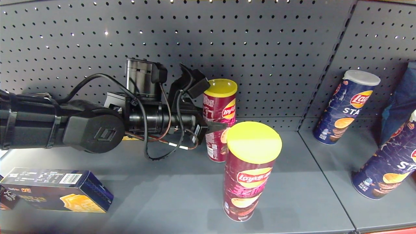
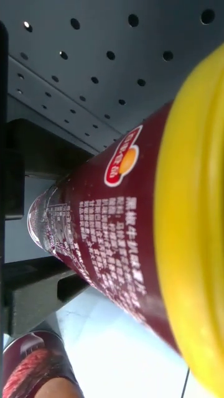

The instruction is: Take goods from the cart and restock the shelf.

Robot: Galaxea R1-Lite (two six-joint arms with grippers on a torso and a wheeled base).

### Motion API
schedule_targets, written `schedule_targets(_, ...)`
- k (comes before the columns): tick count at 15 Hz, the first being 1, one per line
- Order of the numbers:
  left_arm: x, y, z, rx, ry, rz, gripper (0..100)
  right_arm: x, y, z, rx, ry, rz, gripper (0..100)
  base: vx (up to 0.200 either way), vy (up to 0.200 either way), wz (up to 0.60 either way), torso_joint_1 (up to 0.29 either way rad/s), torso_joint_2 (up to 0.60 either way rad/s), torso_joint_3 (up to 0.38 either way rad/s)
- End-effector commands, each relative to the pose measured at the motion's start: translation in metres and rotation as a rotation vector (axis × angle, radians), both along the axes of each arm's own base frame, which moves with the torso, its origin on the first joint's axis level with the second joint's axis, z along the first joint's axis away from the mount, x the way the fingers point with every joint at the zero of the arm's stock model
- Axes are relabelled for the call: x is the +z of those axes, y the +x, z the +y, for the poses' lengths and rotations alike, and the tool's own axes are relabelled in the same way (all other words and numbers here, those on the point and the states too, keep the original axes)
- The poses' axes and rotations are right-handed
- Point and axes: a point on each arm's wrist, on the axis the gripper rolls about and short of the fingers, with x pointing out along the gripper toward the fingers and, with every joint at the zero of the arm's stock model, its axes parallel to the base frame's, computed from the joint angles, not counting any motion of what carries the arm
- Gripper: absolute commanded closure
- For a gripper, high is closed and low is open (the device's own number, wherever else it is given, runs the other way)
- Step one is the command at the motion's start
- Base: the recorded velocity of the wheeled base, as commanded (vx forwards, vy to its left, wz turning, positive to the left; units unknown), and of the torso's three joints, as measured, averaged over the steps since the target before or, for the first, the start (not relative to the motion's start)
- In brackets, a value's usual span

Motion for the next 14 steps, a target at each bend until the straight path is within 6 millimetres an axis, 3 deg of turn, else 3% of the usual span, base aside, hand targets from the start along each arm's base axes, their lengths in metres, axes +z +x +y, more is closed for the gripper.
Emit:
schedule_targets(1, -0.001, 0.0, 0.0, -0.001, 0.003, 0.0, 0, 0.0, 0.0, 0.0, 0.001, -0.001, 0.002, 0, 0.0, 0.0, 0.0, 0.0, 0.0, 0.0)
schedule_targets(6, 0.0, -0.005, 0.002, 0.0, 0.003, 0.003, 0, 0.0, 0.0, 0.0, 0.001, -0.001, 0.002, 0, 0.0, 0.0, 0.0, 0.0, 0.0, 0.0)
schedule_targets(14, -0.007, -0.037, 0.03, 0.09, 0.023, 0.013, 0, 0.0, 0.0, 0.0, 0.001, -0.001, 0.002, 0, 0.0, 0.0, 0.0, 0.0, 0.0, 0.0)
